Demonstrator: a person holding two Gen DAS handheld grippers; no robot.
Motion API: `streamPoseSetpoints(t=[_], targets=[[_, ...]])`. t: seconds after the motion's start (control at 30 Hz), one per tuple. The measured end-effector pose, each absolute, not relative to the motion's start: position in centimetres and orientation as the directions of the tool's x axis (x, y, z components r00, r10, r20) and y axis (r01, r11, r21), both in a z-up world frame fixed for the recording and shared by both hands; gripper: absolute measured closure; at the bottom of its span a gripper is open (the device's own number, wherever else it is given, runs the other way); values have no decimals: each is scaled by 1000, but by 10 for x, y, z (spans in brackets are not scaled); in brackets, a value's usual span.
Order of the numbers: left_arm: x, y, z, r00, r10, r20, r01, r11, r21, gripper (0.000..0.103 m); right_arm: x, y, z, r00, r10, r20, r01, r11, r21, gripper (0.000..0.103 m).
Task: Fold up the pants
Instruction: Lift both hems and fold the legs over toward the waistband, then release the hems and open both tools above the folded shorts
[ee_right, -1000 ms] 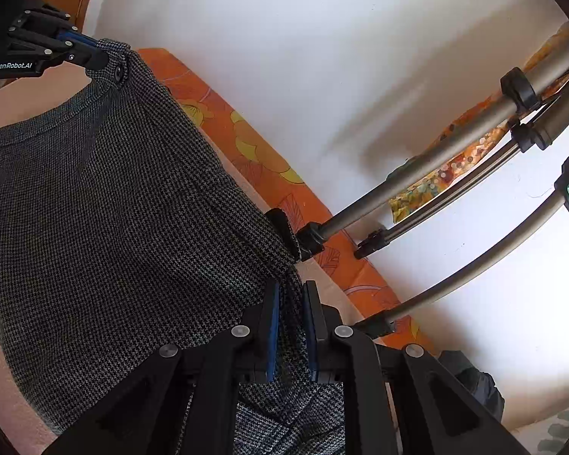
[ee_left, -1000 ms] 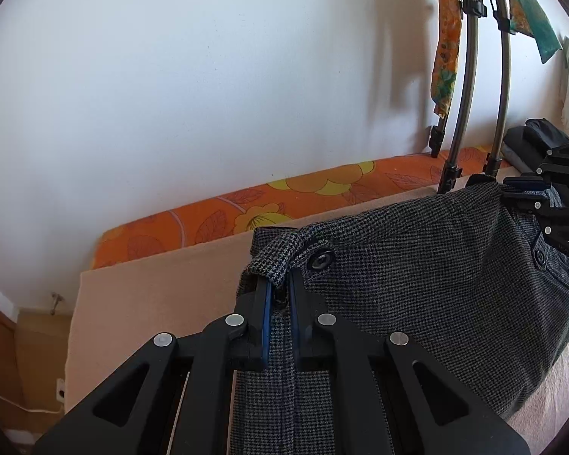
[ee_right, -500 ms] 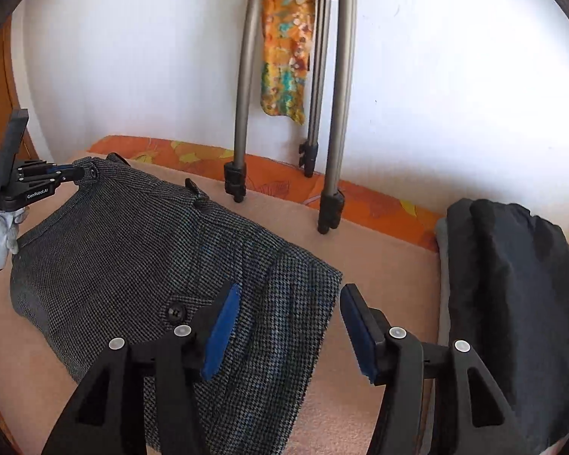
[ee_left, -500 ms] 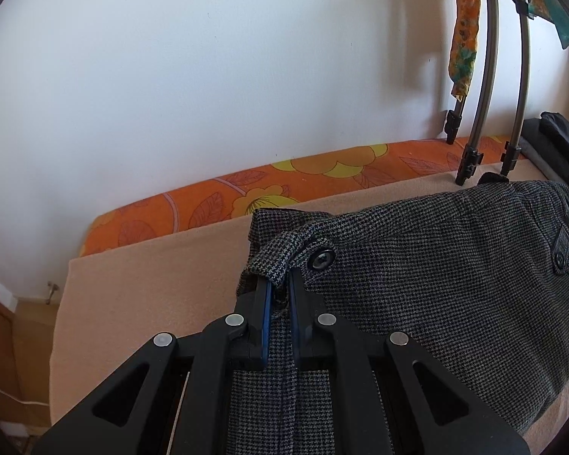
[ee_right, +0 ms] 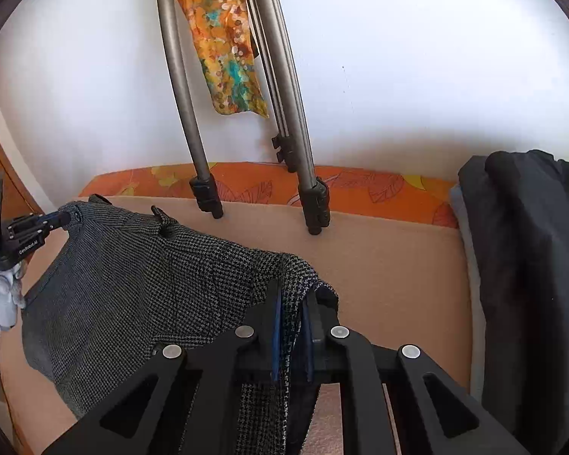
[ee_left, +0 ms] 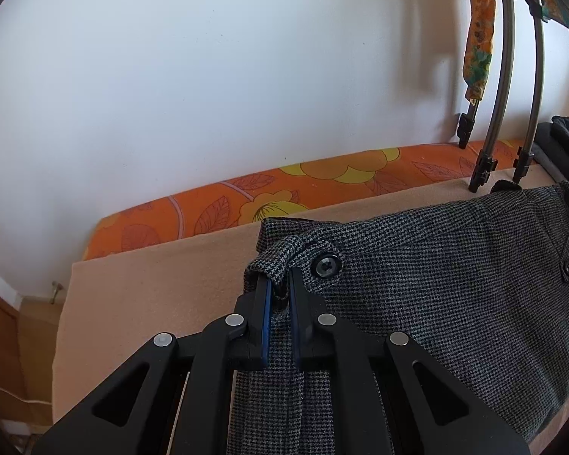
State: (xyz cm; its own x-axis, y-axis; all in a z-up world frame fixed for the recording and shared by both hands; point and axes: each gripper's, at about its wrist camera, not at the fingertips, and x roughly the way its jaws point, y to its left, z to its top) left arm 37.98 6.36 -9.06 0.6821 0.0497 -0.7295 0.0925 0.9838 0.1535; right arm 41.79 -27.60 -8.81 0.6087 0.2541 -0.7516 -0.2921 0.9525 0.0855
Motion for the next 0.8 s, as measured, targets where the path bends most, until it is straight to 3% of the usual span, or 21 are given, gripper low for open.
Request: streamPoseSetpoints(t=[0.17,0.23,0.3,0.33,0.47,0.6,0.8], targets=[[389,59,-99,663,98,-742,79,977,199,94,421,-253,-91,628,147,-764,-291,955,-55,96],[388,60,-93,671,115,-732,64,975,212,87,419,-248,-88,637,116,-762,-289,952,-97,90],[384,67,-82,689,135,-712,31,976,216,86,411,-247,-81,663,83,-744,-277,951,-140,66],[381,71,-76,694,129,-708,24,979,202,85,405,-251,-74,676,86,-732,-277,950,-144,62],[354,85,-52,713,100,-694,28,985,170,82,376,-247,-52,704,119,-700,-317,935,-160,62],[303,96,-34,726,44,-686,63,989,130,71,336,-235,-35,687,206,-696,-398,909,-123,59],[211,82,-43,673,-80,-736,183,981,61,71,280,-222,-41,616,301,-728,-471,881,-35,58]])
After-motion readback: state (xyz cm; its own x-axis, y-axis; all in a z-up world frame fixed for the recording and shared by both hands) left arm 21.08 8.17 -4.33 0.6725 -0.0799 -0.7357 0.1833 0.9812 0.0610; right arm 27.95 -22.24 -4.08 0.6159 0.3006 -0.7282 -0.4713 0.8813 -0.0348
